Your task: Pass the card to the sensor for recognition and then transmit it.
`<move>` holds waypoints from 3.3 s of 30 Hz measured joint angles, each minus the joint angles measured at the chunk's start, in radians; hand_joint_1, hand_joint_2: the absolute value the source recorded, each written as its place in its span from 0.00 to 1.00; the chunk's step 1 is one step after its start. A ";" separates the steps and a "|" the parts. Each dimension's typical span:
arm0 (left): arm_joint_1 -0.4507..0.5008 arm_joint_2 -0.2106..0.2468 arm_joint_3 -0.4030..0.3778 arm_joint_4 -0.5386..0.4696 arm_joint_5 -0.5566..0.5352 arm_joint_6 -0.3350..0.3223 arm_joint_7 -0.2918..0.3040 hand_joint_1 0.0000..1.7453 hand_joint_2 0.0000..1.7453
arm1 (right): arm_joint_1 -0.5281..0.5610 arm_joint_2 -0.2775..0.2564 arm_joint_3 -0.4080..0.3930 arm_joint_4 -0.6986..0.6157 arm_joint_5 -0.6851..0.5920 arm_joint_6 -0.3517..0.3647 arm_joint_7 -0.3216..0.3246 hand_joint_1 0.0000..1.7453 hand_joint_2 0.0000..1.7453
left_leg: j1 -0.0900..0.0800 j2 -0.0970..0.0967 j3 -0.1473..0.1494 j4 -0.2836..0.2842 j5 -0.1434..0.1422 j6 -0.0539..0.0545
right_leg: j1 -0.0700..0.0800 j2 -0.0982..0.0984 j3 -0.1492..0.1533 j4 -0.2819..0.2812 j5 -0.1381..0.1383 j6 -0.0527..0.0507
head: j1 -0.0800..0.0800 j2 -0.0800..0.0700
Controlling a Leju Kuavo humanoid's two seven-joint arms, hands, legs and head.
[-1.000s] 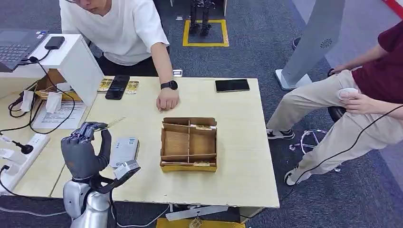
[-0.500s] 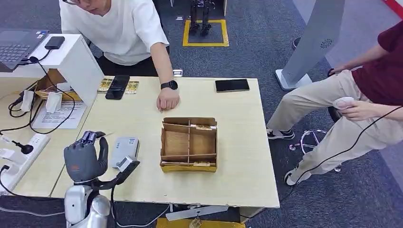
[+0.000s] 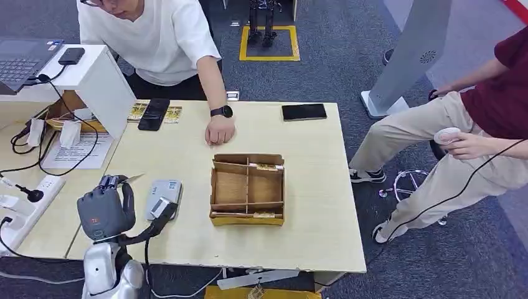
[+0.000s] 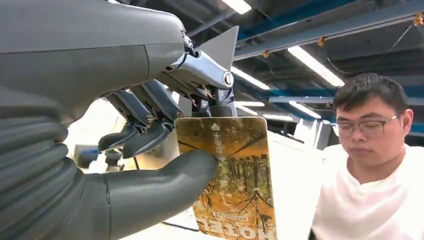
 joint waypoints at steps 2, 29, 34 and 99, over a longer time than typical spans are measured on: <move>0.004 0.018 -0.027 0.000 -0.011 0.000 0.021 1.00 1.00 | 0.000 0.000 0.000 -0.001 0.000 0.000 0.000 0.00 1.00 | 0.000 0.000 0.000 0.000 0.000 0.000 | 0.000 0.000 0.000 0.000 0.000 0.000 | 0.000 0.000; -0.024 0.253 -0.398 0.172 -0.029 0.000 0.309 1.00 1.00 | -0.001 -0.003 -0.001 0.001 0.011 0.005 -0.007 0.00 1.00 | 0.000 0.000 0.000 0.000 0.000 0.000 | 0.000 0.001 0.000 0.000 0.000 0.000 | 0.000 0.000; -0.027 0.257 -0.402 0.201 -0.029 0.000 0.303 1.00 1.00 | -0.001 -0.003 -0.002 0.001 0.011 0.006 -0.007 0.00 1.00 | 0.000 0.000 0.000 0.000 0.000 0.000 | 0.000 0.001 0.000 0.000 0.000 0.000 | 0.000 0.000; -0.087 0.281 -0.405 0.456 0.076 -0.006 0.262 1.00 1.00 | -0.001 -0.003 -0.005 0.001 0.008 0.035 -0.014 0.00 1.00 | 0.000 0.000 0.001 0.000 0.000 0.000 | 0.000 0.000 0.001 0.000 0.000 0.000 | 0.000 0.000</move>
